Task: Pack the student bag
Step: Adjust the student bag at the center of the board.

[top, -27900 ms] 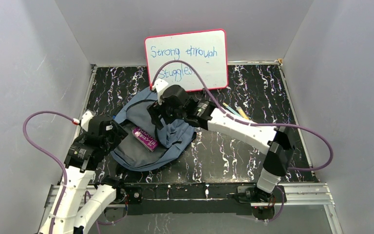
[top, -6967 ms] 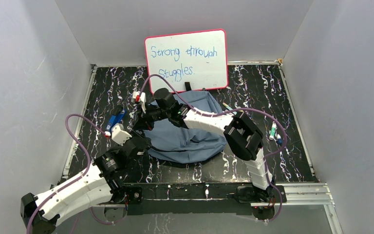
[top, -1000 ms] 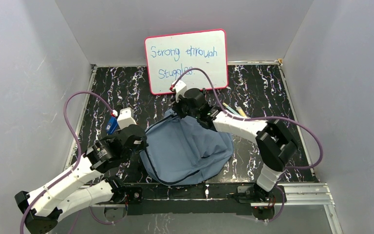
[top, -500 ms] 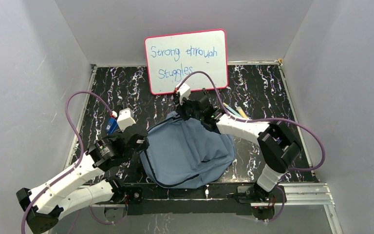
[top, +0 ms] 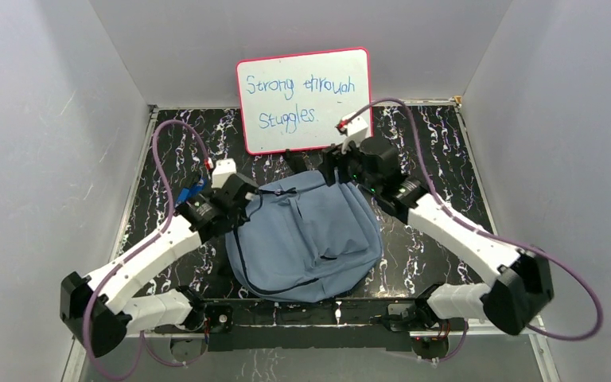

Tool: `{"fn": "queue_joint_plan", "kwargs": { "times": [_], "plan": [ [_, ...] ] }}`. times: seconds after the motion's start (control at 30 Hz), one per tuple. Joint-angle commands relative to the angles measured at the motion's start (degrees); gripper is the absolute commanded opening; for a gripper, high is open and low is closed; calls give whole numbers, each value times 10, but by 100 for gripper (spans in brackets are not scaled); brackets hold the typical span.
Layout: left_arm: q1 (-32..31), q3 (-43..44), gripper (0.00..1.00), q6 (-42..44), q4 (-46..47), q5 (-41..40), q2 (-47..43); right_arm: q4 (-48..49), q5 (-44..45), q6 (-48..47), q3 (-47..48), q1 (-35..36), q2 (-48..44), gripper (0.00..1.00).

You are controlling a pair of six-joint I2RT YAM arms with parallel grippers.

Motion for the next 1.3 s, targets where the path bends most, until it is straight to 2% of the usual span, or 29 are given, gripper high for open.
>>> {"fn": "queue_joint_plan", "kwargs": {
  "times": [0.0, 0.2, 0.33, 0.43, 0.5, 0.53, 0.6, 0.73, 0.83, 0.9, 1.03, 1.13, 1.27],
  "plan": [
    [104, 33, 0, 113, 96, 69, 20, -122, 47, 79, -46, -6, -54, 75],
    [245, 90, 0, 191, 156, 165, 98, -153, 2, 88, -104, -7, -116, 75],
    [286, 124, 1, 219, 180, 210, 143, -145, -64, 63, -121, -7, -144, 73],
    [300, 134, 26, 221, 181, 233, 152, -139, -147, 30, -119, -7, -150, 73],
    [301, 130, 43, 214, 178, 244, 137, -135, -195, 23, -112, -6, -145, 73],
    [301, 125, 48, 211, 176, 251, 124, -131, -218, 21, -107, -6, -141, 71],
    [301, 115, 53, 201, 166, 264, 92, -121, -261, 22, -100, -4, -131, 69],
    [300, 72, 56, 152, 146, 324, 0, -105, -266, 11, -86, 54, -115, 67],
    [295, 0, 58, 86, 165, 409, -70, -87, -235, -21, -88, 109, -102, 67],
    [279, -44, 58, 47, 178, 432, -110, -68, -229, -50, -93, 145, -94, 67],
    [228, -118, 57, 1, 207, 426, -156, -17, -240, -84, -111, 178, -77, 66],
    [182, -165, 56, -28, 225, 408, -151, 19, -235, -96, -122, 178, -57, 65],
    [158, -202, 55, -58, 239, 385, -139, 20, -244, -92, -106, 179, -10, 62]
  ]
}}
